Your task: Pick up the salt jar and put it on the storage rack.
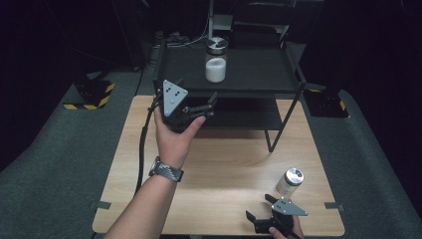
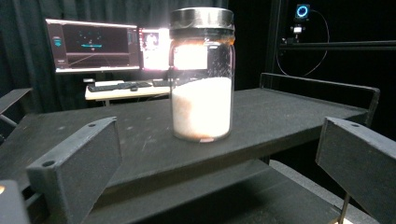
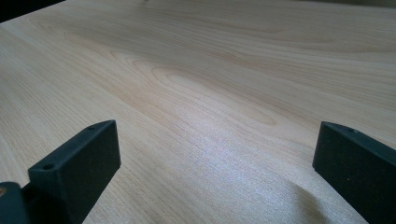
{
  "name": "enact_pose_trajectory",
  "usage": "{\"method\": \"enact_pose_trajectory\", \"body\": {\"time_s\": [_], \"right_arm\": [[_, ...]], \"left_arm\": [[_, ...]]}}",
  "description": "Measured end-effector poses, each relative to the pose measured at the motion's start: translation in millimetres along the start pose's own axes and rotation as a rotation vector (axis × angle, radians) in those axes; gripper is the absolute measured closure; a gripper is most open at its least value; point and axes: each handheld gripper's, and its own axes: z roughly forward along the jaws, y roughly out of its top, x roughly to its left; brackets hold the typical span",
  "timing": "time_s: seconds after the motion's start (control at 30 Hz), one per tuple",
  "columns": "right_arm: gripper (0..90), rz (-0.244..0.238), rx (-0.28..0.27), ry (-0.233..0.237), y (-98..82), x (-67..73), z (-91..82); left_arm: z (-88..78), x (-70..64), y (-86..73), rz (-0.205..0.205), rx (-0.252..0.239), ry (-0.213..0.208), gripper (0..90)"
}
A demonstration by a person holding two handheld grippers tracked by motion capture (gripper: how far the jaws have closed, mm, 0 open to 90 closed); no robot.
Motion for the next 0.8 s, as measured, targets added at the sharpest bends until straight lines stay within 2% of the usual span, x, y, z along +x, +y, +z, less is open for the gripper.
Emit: {"method": "enact_pose_trajectory", "body": {"time_s": [0.03, 0.43, 0.53, 0.77, 0.8], "right_arm": [[0.2, -0.002, 0.001, 0.0, 0.2, -0.1, 0.0], [0.2, -0.008, 0.006, 0.003, 1.0, -0.1, 0.4], [0.2, -0.007, 0.006, 0.003, 1.0, 0.0, 0.4], [0.2, -0.012, 0.007, 0.002, 1.2, 0.5, 0.6], [0.2, -0.011, 0.007, 0.002, 1.2, 0.3, 0.6]], "left_arm": [[-6.8, -1.1, -4.8, 0.004, -0.007, 0.016, 0.5], [-31.6, 4.0, -32.2, 0.012, -0.004, 0.023, 0.5], [-38.8, 6.8, -44.2, -0.002, 0.001, 0.021, 0.5], [-50.4, 9.5, -65.0, 0.003, 0.01, 0.0, 0.5], [-54.0, 9.4, -71.8, 0.006, 0.011, -0.008, 0.5]]}}
